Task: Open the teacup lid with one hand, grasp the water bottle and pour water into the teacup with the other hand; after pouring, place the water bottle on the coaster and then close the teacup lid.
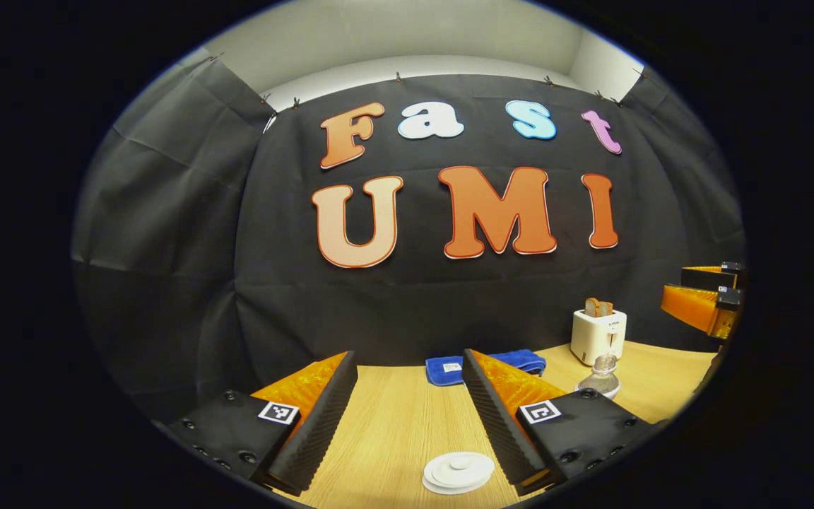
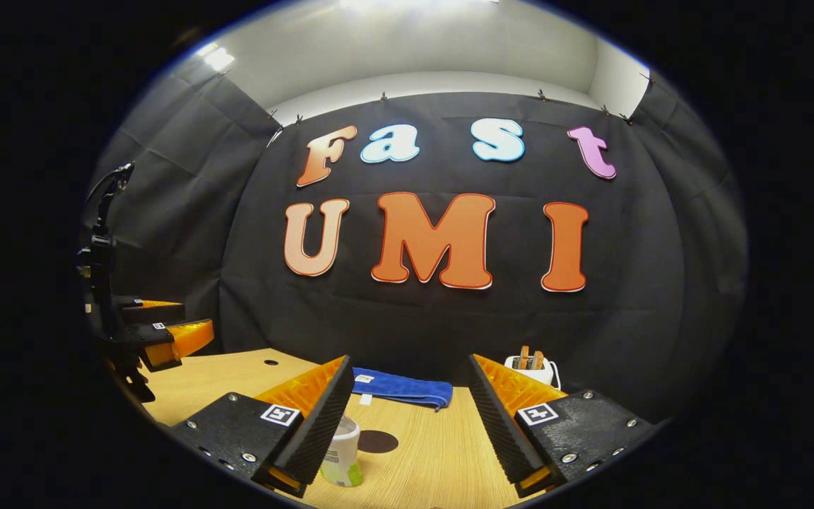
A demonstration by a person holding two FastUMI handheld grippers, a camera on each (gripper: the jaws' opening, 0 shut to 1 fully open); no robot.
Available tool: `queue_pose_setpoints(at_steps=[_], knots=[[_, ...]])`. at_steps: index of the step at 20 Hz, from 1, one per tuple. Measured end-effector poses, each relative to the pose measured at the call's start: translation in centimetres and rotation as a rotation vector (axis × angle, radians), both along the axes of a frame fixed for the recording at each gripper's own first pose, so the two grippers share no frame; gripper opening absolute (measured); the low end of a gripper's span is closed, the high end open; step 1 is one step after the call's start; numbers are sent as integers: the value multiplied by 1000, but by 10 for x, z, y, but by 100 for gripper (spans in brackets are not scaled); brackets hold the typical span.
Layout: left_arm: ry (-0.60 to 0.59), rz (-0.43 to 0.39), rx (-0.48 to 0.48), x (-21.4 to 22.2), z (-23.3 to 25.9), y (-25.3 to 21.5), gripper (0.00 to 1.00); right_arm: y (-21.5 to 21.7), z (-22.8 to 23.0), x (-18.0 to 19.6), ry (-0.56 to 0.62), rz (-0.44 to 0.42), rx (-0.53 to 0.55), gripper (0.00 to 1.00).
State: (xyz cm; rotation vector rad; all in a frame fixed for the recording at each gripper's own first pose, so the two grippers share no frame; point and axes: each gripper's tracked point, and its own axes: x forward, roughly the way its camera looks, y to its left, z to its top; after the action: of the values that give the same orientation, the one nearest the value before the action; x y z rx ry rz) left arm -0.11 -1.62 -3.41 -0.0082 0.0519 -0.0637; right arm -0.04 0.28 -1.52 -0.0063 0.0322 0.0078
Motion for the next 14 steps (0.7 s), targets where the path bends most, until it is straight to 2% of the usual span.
queue_pose_setpoints(at_steps=[5,14], knots=[[73,-12,-26,1,-34,1,96,11,-12,-4,28,25,10,96],[200,-120,-56,-4,-97,-19,98,44,-45,-13,97,113,-11,96]])
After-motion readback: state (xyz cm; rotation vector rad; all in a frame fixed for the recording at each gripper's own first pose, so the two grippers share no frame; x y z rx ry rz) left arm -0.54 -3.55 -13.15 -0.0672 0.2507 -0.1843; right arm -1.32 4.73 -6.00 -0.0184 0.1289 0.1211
